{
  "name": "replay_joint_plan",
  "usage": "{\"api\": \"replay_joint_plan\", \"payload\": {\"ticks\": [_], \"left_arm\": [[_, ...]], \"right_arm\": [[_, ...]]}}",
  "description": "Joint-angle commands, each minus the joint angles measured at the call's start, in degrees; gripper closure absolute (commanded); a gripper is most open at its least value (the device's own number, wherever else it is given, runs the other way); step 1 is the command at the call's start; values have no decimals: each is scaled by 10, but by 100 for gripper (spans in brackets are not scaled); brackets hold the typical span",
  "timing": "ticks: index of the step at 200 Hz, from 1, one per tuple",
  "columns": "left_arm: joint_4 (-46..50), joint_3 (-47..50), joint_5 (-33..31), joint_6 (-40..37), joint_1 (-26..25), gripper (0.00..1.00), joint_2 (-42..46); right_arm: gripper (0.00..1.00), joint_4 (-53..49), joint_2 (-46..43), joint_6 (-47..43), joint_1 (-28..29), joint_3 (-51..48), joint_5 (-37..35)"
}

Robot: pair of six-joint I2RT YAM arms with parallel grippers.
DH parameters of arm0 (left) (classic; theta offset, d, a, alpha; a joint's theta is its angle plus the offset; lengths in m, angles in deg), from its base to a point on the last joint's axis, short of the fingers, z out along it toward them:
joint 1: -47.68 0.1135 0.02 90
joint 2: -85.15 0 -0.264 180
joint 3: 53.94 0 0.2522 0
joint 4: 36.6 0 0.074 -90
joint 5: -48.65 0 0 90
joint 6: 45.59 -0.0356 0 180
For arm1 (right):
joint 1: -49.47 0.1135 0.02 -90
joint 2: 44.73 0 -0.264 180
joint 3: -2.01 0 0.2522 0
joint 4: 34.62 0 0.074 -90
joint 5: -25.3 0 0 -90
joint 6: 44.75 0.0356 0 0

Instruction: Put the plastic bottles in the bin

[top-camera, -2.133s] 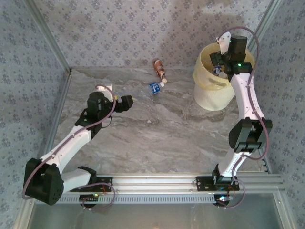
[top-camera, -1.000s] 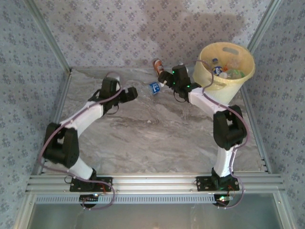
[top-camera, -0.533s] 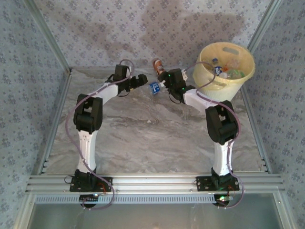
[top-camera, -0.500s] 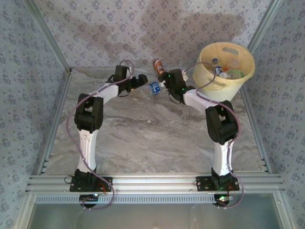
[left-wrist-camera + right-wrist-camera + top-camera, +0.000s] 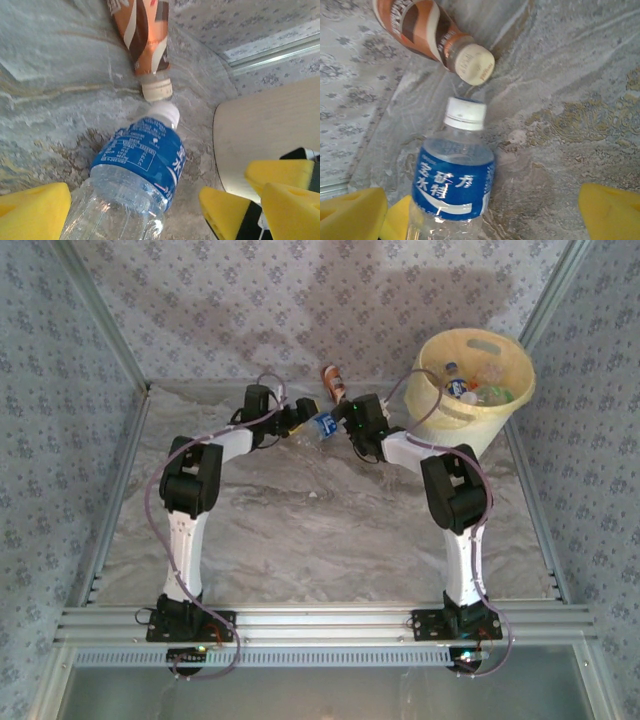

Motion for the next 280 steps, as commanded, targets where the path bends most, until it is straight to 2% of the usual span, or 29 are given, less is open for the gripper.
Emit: {"api": "replay_joint_plan", "payload": {"ticks": [1, 49, 79, 113, 157, 188, 220, 280], "left_arm": [[-48, 34, 33, 21, -12, 2, 23], [-140, 112, 42, 68, -29, 2, 62], [-164, 152, 30, 68, -23, 2, 96], [-207, 219, 1, 68, -12, 2, 141], [-197, 276, -40, 60, -6, 2, 177], [-183, 278, -45, 58, -1, 2, 176], [-176, 274, -49, 59, 1, 2, 171], [-157, 278, -58, 51, 6, 2, 176]], "right_arm": [[0, -15, 22, 25, -5, 19, 36], [2, -56, 39, -37, -2, 50, 67], [4, -93, 62, -87, 2, 87, 100], [4, -160, 88, -142, 9, 142, 96], [5, -280, 135, -243, 23, 249, 62], [5, -342, 156, -294, 37, 302, 12], [6, -446, 198, -355, 56, 390, -40], [14, -500, 253, -388, 67, 473, -71]]}}
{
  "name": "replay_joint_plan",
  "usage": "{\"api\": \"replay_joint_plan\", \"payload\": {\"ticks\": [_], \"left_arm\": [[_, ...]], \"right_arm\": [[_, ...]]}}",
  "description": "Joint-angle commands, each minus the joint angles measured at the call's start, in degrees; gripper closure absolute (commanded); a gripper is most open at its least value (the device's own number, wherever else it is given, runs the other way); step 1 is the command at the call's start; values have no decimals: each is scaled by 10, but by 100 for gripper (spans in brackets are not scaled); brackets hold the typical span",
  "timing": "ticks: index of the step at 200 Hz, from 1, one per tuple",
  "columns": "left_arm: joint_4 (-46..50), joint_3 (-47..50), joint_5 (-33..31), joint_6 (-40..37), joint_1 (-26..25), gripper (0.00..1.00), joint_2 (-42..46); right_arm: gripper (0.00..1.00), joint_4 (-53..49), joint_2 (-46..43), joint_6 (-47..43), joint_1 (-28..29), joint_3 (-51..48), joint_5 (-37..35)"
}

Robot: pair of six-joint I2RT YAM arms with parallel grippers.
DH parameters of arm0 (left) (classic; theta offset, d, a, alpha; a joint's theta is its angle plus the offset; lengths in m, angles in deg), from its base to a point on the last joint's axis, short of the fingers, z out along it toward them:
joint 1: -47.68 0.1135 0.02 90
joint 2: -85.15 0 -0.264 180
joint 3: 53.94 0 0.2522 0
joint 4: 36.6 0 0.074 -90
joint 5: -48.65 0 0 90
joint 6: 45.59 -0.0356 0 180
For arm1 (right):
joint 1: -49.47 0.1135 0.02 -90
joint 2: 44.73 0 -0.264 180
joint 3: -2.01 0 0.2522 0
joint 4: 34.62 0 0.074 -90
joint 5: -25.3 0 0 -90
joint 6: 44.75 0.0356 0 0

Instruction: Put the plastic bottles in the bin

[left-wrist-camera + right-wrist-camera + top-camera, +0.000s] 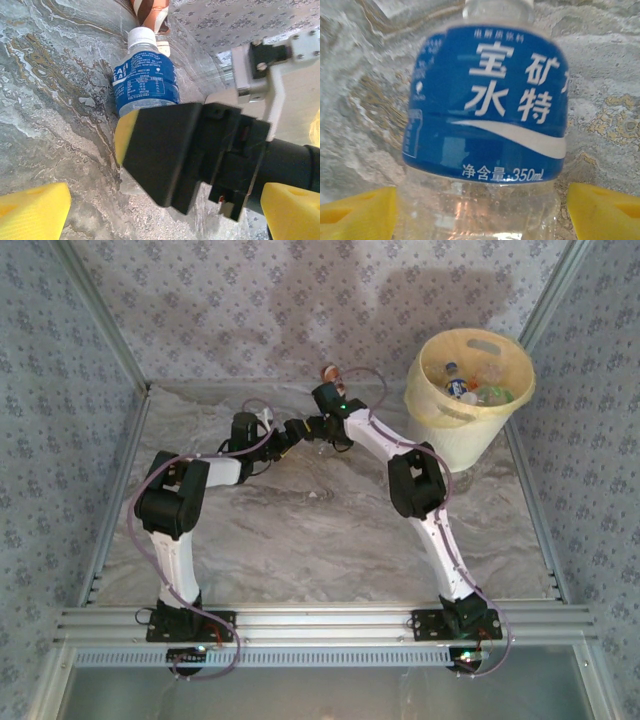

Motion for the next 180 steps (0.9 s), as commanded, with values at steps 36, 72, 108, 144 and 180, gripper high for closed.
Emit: {"api": "replay_joint_plan", "payload": {"ticks": [36, 72, 108, 144, 180], "left_arm": [[35, 6, -15, -31, 12, 2, 37], [67, 24, -30, -56, 12, 2, 72], [89, 43, -38, -69, 12, 2, 97], [109, 54, -46, -78, 12, 2, 125], [130, 71, -56, -87, 12, 2, 169]], "right_arm": [[29, -80, 37, -48, 5, 52, -22], [42, -21, -24, -86, 13, -22, -32], [52, 39, -95, -105, 17, -108, -30], [56, 132, -218, -132, 20, -232, -34], [58, 146, -350, -185, 21, -306, -76]]}}
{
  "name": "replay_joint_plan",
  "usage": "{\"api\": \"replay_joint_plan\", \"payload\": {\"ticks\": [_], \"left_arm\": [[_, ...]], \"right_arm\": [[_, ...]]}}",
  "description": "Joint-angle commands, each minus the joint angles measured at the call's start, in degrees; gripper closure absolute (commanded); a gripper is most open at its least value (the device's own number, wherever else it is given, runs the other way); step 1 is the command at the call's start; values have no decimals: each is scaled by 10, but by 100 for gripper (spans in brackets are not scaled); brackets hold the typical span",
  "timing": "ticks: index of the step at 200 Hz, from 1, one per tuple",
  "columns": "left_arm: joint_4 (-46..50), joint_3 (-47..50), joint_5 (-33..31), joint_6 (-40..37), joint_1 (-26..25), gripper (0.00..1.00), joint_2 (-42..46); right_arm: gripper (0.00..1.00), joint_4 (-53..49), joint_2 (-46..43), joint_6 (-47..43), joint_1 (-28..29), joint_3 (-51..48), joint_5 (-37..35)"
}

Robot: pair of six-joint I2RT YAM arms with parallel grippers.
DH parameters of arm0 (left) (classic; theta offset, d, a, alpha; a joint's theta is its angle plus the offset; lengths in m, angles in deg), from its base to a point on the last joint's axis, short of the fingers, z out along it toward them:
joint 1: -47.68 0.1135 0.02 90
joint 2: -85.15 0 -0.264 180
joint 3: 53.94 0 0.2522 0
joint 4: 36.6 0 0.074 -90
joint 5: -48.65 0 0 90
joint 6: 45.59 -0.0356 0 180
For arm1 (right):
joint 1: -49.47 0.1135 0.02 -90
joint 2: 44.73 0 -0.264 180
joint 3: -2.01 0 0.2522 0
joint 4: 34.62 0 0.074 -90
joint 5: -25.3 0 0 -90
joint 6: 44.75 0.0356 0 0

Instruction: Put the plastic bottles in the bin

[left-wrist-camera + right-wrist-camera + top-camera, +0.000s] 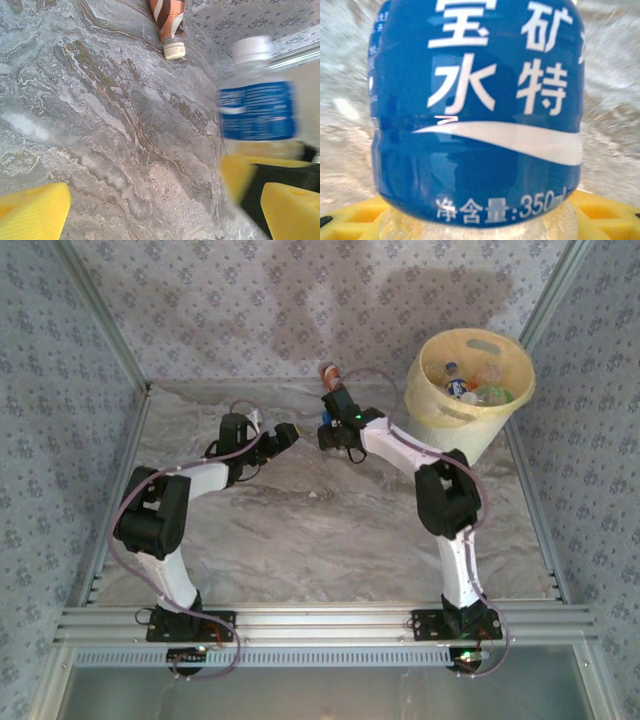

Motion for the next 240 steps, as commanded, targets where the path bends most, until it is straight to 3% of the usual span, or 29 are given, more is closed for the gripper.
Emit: {"api": "replay_joint_plan", "payload": {"ticks": [1, 48, 98, 146, 192, 211, 240], "left_arm": [[20, 13, -11, -20, 1, 2, 51], [64, 32, -39, -47, -4, 2, 123], [98, 48, -72, -69, -7, 2, 171], [103, 59, -79, -68, -7, 2, 183], [106, 67, -83, -68, -7, 2, 190], [113, 65, -83, -70, -8, 2, 195], [126, 68, -93, -78, -8, 2, 205]], "right_arm": [[58, 42, -103, -54, 5, -30, -40], [60, 39, -260, -86, -31, -67, -12], [59, 31, -348, -49, -154, -59, 85], [57, 12, -334, 0, -298, -16, 155], [54, 5, -259, 111, -375, 33, 186], [45, -22, -208, 118, -379, 89, 203], [16, -52, -194, 119, -363, 123, 139]]}}
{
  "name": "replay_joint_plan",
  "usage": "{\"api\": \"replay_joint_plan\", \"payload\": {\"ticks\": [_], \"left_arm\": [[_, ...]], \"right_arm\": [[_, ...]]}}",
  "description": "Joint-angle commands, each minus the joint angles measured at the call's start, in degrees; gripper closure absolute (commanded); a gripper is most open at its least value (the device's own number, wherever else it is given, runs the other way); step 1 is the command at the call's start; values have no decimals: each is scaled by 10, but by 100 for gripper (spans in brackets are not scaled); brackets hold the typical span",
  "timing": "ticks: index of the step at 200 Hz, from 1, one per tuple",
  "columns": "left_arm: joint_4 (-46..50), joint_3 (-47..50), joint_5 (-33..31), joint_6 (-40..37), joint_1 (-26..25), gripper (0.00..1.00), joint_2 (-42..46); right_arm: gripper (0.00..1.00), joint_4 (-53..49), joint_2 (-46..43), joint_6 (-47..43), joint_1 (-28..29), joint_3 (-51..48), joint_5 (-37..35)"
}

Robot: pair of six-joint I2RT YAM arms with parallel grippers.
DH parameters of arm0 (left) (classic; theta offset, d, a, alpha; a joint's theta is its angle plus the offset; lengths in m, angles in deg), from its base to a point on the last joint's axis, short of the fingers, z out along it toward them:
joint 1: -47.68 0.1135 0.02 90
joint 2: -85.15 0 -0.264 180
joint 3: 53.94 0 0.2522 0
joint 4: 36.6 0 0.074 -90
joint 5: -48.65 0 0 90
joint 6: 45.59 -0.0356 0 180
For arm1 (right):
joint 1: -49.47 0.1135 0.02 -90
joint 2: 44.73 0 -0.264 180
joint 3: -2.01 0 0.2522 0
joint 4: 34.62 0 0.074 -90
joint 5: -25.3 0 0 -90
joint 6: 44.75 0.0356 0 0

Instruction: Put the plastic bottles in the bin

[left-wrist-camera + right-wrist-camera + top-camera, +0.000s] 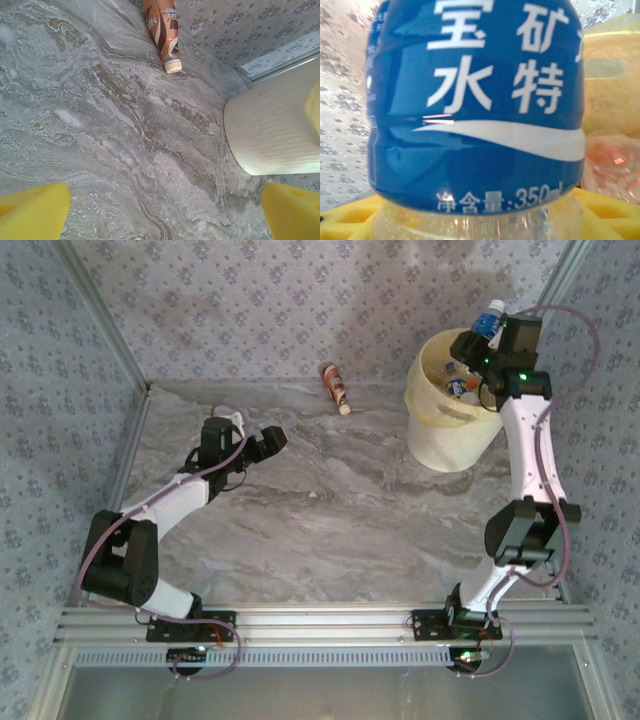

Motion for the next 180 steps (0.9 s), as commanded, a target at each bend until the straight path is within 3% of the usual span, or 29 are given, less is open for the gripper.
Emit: {"api": "replay_joint_plan", "payload": {"ticks": [1, 59, 99, 141, 180], "left_arm": [[14, 6, -14, -18, -4, 2, 23], [28, 0, -24, -25, -5, 2, 21], [25, -2, -29, -15, -5, 2, 14], [58, -8, -61, -8, -4, 2, 15], [87, -20, -87, -13, -1, 2, 14]], "right_arm": [[15, -36, -9, 22, 14, 27, -38], [1, 17, -98, -40, 60, -15, -133], [0, 127, -138, -139, 149, -91, -93], [0, 182, -44, -252, 225, -105, -21], [2, 103, 129, -321, 246, 7, -57]]}}
